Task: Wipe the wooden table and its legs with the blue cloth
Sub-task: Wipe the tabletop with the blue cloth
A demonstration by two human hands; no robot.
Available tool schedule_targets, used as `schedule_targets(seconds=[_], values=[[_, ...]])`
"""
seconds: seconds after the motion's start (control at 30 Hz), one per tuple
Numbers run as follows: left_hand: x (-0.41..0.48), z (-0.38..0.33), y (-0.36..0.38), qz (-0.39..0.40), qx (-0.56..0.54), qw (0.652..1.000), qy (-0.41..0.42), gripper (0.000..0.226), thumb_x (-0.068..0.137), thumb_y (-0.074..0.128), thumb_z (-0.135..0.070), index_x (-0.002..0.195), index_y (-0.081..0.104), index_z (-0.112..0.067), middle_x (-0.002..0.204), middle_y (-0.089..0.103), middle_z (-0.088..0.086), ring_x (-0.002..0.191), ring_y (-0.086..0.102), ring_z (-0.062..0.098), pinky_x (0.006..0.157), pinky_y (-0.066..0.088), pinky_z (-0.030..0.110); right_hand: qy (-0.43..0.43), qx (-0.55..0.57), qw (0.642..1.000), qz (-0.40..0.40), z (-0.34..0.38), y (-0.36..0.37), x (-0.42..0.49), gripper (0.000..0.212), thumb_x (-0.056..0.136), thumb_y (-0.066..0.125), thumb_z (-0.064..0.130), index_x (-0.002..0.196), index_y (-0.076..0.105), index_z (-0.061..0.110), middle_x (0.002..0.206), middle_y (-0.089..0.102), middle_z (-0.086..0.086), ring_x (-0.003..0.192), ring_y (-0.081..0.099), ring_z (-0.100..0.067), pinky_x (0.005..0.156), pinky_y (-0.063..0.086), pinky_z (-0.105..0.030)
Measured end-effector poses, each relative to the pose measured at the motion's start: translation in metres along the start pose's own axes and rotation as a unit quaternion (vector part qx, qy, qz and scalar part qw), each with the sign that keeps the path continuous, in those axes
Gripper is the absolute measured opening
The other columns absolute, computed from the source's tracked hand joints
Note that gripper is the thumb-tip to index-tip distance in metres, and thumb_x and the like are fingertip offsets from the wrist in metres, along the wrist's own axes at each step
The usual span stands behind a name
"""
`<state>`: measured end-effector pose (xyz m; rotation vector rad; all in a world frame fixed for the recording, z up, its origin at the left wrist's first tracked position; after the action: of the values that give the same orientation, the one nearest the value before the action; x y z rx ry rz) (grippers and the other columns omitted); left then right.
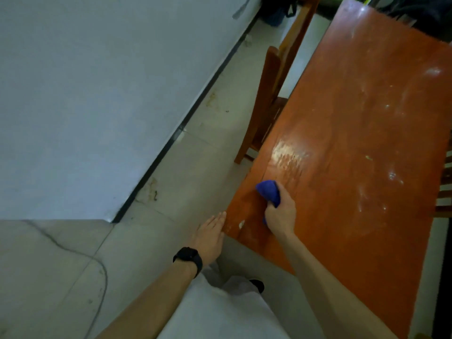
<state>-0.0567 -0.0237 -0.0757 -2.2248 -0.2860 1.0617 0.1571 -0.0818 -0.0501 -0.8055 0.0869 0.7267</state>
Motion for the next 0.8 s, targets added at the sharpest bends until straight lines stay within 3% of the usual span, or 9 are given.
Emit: schedule_targets(seconds=[0.07, 0.13, 0.27, 0.33, 0.43, 0.5, 0.6, 0.73, 0.8], values=[[-0.001, 0.005, 0.004, -0.018, -0.095, 0.994, -0.046, 0.055, 0.107, 0.031, -0.021, 0.159, 0.012, -0.022, 0.147, 0.046, 0.01, 0.12, 0.05, 0.024, 0.098, 0.039, 0.029, -0.009, -0.05, 0.999, 0.001, -0.001, 0.011, 0.001, 0.077, 0.082, 0.057, -0.007, 0.151, 0.035, 0.02, 0.144, 0.047, -0.005, 0.133, 0.041, -0.023, 0.11, 0.035, -0.036], [-0.004, 0.01, 0.007, -0.03, -0.193, 0.977, -0.09, 0.055, 0.105, 0.036, -0.015, 0.157, 0.024, -0.029, 0.135, 0.055, 0.008, 0.099, 0.055, 0.022, 0.082, 0.044, 0.028, -0.061, -0.093, 0.993, 0.044, -0.006, 0.034, -0.023, 0.082, 0.078, 0.056, -0.009, 0.151, 0.036, 0.022, 0.145, 0.045, -0.003, 0.134, 0.036, -0.022, 0.111, 0.034, -0.041], [-0.011, 0.018, 0.001, -0.023, -0.332, 0.937, -0.104, 0.064, 0.091, 0.047, 0.005, 0.148, 0.043, -0.026, 0.147, 0.05, 0.001, 0.131, 0.049, 0.021, 0.097, 0.039, 0.024, -0.156, -0.108, 0.949, 0.253, -0.005, 0.062, -0.083, 0.075, 0.074, 0.057, -0.007, 0.137, 0.054, 0.032, 0.128, 0.058, -0.001, 0.119, 0.049, -0.016, 0.107, 0.041, -0.038], [-0.012, 0.022, -0.003, -0.003, -0.352, 0.93, -0.103, 0.069, 0.086, 0.044, 0.014, 0.145, 0.048, -0.022, 0.147, 0.05, 0.001, 0.137, 0.044, 0.02, 0.1, 0.037, 0.023, -0.169, -0.135, 0.914, 0.343, 0.008, 0.061, -0.087, 0.069, 0.074, 0.055, -0.008, 0.132, 0.06, 0.03, 0.127, 0.062, 0.001, 0.117, 0.052, -0.009, 0.107, 0.042, -0.034], [-0.008, 0.029, -0.01, 0.001, -0.344, 0.932, -0.117, 0.07, 0.084, 0.039, 0.015, 0.141, 0.053, -0.023, 0.143, 0.053, -0.004, 0.137, 0.044, 0.017, 0.106, 0.037, 0.026, -0.149, -0.075, 0.958, 0.234, 0.03, 0.042, -0.052, 0.067, 0.073, 0.057, -0.011, 0.132, 0.061, 0.02, 0.132, 0.06, 0.0, 0.12, 0.047, -0.006, 0.107, 0.036, -0.025], [-0.006, 0.026, -0.01, -0.003, -0.332, 0.936, -0.117, 0.063, 0.088, 0.04, 0.01, 0.139, 0.055, -0.025, 0.132, 0.056, -0.011, 0.126, 0.049, 0.012, 0.097, 0.038, 0.023, -0.129, -0.062, 0.981, 0.129, 0.023, 0.03, -0.032, 0.069, 0.075, 0.059, -0.01, 0.138, 0.055, 0.02, 0.14, 0.052, 0.0, 0.128, 0.042, -0.013, 0.111, 0.032, -0.029], [-0.005, 0.017, -0.01, -0.045, -0.252, 0.961, -0.1, 0.056, 0.095, 0.044, -0.002, 0.144, 0.048, -0.028, 0.137, 0.059, 0.0, 0.115, 0.056, 0.017, 0.096, 0.046, 0.03, -0.145, -0.123, 0.977, 0.099, -0.011, 0.034, -0.054, 0.064, 0.074, 0.059, -0.003, 0.133, 0.059, 0.023, 0.144, 0.047, -0.002, 0.132, 0.039, -0.022, 0.113, 0.032, -0.041], [0.002, -0.007, -0.006, -0.076, -0.002, 0.997, -0.004, 0.064, 0.1, 0.044, -0.016, 0.158, 0.018, -0.023, 0.165, 0.016, 0.001, 0.147, 0.027, 0.021, 0.118, 0.029, 0.04, -0.172, -0.121, 0.948, 0.24, -0.034, 0.037, -0.107, 0.059, 0.065, 0.054, 0.001, 0.117, 0.07, 0.025, 0.127, 0.063, 0.006, 0.117, 0.05, -0.013, 0.104, 0.041, -0.045], [0.01, -0.026, -0.002, -0.064, 0.098, 0.991, 0.064, 0.066, 0.102, 0.041, -0.022, 0.159, 0.008, -0.024, 0.167, -0.002, -0.001, 0.152, 0.009, 0.02, 0.122, 0.019, 0.045, -0.142, -0.087, 0.969, 0.181, -0.042, 0.012, -0.098, 0.061, 0.063, 0.057, -0.002, 0.117, 0.07, 0.024, 0.126, 0.065, 0.006, 0.115, 0.05, -0.008, 0.104, 0.042, -0.042]])
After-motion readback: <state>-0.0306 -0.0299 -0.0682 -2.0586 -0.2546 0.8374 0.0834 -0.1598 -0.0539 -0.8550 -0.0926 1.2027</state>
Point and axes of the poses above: each hand's wrist, its own x-axis towards the middle knuckle, its own y-axis out of the palm, z = x × y, the point moved 5 cm from there along x, towards the middle knuckle
